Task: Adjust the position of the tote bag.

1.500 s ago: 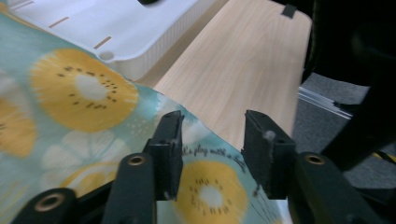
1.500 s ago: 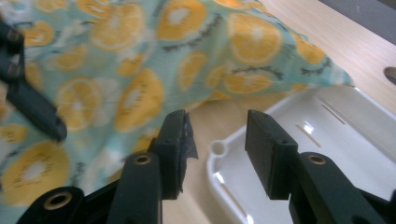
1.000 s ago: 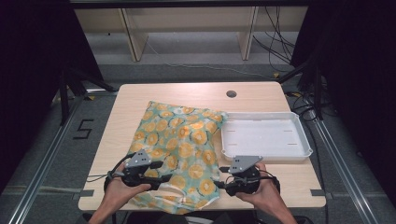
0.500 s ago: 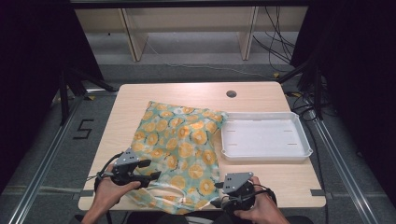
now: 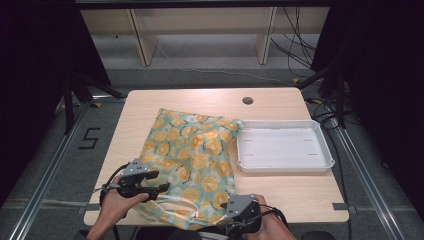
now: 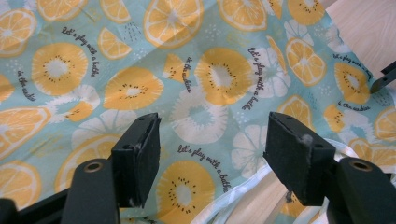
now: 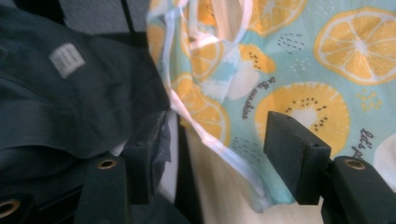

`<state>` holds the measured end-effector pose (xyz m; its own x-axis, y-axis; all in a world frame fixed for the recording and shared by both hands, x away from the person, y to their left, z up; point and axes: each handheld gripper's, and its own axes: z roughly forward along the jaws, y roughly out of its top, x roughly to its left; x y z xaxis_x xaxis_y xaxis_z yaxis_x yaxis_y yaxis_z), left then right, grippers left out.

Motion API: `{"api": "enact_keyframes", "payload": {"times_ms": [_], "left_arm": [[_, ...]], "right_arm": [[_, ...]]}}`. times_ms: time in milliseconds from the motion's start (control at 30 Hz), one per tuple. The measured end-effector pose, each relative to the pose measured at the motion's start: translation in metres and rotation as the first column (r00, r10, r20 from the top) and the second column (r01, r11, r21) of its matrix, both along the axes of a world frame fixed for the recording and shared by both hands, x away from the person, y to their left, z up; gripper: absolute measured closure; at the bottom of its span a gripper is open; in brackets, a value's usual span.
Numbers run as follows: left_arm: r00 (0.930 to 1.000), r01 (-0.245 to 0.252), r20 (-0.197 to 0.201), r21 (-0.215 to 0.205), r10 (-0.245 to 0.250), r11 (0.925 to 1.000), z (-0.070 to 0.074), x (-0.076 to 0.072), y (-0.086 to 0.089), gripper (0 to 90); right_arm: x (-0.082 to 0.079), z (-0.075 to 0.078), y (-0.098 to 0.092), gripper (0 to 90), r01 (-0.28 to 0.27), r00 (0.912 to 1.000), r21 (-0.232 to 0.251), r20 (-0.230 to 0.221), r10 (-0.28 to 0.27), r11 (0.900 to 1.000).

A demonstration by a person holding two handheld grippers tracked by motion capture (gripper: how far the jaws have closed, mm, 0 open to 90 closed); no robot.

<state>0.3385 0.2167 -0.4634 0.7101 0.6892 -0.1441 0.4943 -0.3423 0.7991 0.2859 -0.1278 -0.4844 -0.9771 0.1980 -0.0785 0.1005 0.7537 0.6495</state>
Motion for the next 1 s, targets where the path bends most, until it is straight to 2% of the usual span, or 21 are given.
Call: {"api": "enact_keyframes", "payload": {"times_ms": [67,167,200,233,267,300,333,367,400,433,467,600,633,667,700,767,800,833,867,900,1000], "left_arm": [[0.9999,-0.015,-0.001,-0.010,0.015,0.9998,0.001,-0.001,0.000,35.0],[1.0000,-0.003,0.001,-0.009,0.003,1.0000,0.002,0.000,0.002,34.9],[0.9997,-0.016,0.016,-0.022,0.016,0.9996,0.002,0.000,0.002,34.9],[0.9997,-0.016,0.016,-0.022,0.016,0.9996,0.002,0.000,0.002,34.8],[1.0000,-0.003,0.001,-0.010,0.003,0.9999,0.003,0.000,0.003,34.8],[1.0000,-0.006,0.006,-0.010,0.006,0.9999,0.003,0.000,0.004,34.8],[0.9998,-0.015,0.010,-0.024,0.016,0.9996,0.003,0.000,0.003,34.8],[0.9998,-0.015,0.010,-0.024,0.016,0.9996,0.003,0.000,0.003,34.7],[1.0000,-0.006,0.005,-0.021,0.006,0.9998,0.004,-0.001,0.005,34.7],[0.9998,-0.018,0.010,-0.023,0.019,0.9996,0.005,-0.002,0.004,34.6],[1.0000,-0.009,-0.002,-0.024,0.009,0.9997,0.006,-0.002,0.005,34.4],[0.9998,-0.015,0.009,-0.039,0.015,0.9991,0.009,-0.005,0.007,33.4],[0.9999,-0.012,0.011,-0.046,0.012,0.9989,0.010,-0.007,0.008,32.8],[0.9999,-0.008,0.014,-0.046,0.008,0.9989,0.013,-0.009,0.010,32.5],[0.9999,-0.008,0.014,-0.046,0.008,0.9989,0.013,-0.009,0.010,32.2],[0.9998,-0.013,0.016,-0.045,0.014,0.9989,0.015,-0.013,0.012,31.4],[0.9996,-0.008,0.026,-0.047,0.010,0.9989,0.018,-0.017,0.014,31.1],[0.9996,-0.008,0.026,-0.047,0.010,0.9989,0.018,-0.017,0.014,30.6],[0.9990,0.017,0.042,-0.047,-0.015,0.9987,0.019,-0.020,0.017,30.0],[0.9991,0.023,0.035,-0.044,-0.022,0.9988,0.019,-0.023,0.018,29.9],[0.9992,0.024,0.032,-0.044,-0.023,0.9987,0.018,-0.028,0.019,29.8]], "right_arm": [[-0.001,-0.002,0.002,43.4,0.012,0.9998,-0.016,0.013,-0.012,1.000],[0.000,-0.003,0.004,48.8,0.014,0.9992,-0.031,0.038,-0.013,0.999],[0.001,-0.004,0.005,56.3,0.018,0.9992,-0.049,0.036,-0.016,0.999],[0.001,-0.004,0.005,56.3,0.018,0.9992,-0.049,0.036,-0.016,0.999],[0.003,-0.004,0.004,60.9,0.020,0.9984,-0.057,0.054,-0.017,0.998],[0.004,-0.004,0.003,65.5,0.006,0.9983,-0.057,0.059,-0.002,0.998],[0.005,-0.004,0.002,78.6,-0.014,0.9973,-0.061,0.070,0.018,0.998],[0.005,-0.004,0.002,78.6,-0.014,0.9973,-0.061,0.070,0.018,0.998],[0.007,-0.002,0.001,85.7,-0.028,0.9963,-0.045,0.080,0.032,0.999],[0.007,0.000,0.001,88.4,-0.026,0.9973,-0.031,0.068,0.028,0.999],[0.010,0.002,0.000,89.8,-0.020,0.9972,-0.023,0.072,0.022,1.000],[0.017,0.008,-0.004,90.0,0.012,0.9970,0.013,0.076,-0.013,1.000],[0.021,0.010,-0.005,90.0,0.007,0.9970,0.030,0.077,-0.009,1.000],[0.026,0.015,-0.009,90.0,0.046,0.9970,0.069,0.059,-0.050,0.997],[0.030,0.018,-0.010,90.0,0.055,0.9963,0.087,0.061,-0.061,0.995],[0.034,0.020,-0.011,90.0,0.057,0.9957,0.106,0.066,-0.064,0.993],[0.041,0.025,-0.013,90.0,0.084,0.9944,0.140,0.052,-0.092,0.987],[0.041,0.025,-0.013,90.0,0.084,0.9944,0.140,0.052,-0.092,0.987],[0.049,0.029,-0.015,90.0,0.104,0.9923,0.179,0.048,-0.114,0.978],[0.052,0.030,-0.016,90.0,0.130,0.9898,0.190,0.033,-0.138,0.973],[0.061,0.033,-0.017,90.0,0.145,0.9885,0.229,0.010,-0.151,0.963]]}}
